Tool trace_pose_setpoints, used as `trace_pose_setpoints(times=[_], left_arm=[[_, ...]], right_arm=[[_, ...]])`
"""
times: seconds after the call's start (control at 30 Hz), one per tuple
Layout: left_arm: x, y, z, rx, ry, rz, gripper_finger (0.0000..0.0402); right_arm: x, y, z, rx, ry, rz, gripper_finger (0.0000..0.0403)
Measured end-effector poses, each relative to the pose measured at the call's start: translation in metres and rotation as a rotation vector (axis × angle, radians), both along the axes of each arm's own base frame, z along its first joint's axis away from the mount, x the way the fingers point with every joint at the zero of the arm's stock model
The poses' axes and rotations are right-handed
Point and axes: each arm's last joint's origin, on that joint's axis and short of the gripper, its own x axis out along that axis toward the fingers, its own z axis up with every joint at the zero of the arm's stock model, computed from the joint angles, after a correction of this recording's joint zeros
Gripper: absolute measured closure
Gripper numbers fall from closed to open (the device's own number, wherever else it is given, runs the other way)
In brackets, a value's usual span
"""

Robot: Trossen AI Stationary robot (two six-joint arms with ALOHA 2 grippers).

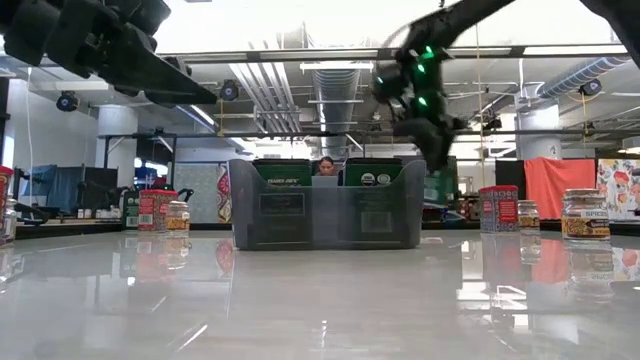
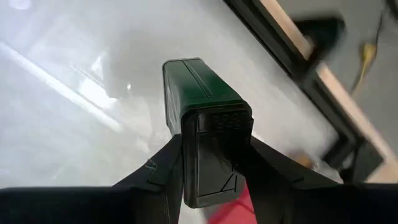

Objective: Sort spices by type
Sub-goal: Put the black seasoning can into the black bin

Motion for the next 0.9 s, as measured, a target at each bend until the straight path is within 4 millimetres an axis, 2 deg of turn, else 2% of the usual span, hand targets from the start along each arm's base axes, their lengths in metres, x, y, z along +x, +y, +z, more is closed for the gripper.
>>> trace_pose_setpoints(times=[0.1,0.27,0.53,0.73,0.9], left_arm=[[-0.003,0.001,0.0,-0.018,0.009,0.02,0.0171],[-0.005,0.001,0.004,-0.038,-0.016,0.025,0.0171],[-0.004,0.001,0.003,-0.076,-0.016,0.039,0.0171],[-0.003,0.001,0.004,-0.076,-0.026,0.039,0.0171],[-0.002,0.001,0.006,-0.068,-0.051,0.041,0.0171]], right_arm=[[0.025,0.025,0.01,-0.04,-0.053,0.123,0.0272],[0.06,0.058,0.015,-0.119,-0.159,0.358,0.0272],[0.093,0.098,-0.001,-0.071,-0.212,0.599,0.0273],[0.113,0.118,-0.019,-0.043,-0.239,0.749,0.0273],[0.123,0.116,-0.033,-0.034,-0.257,0.786,0.0265]])
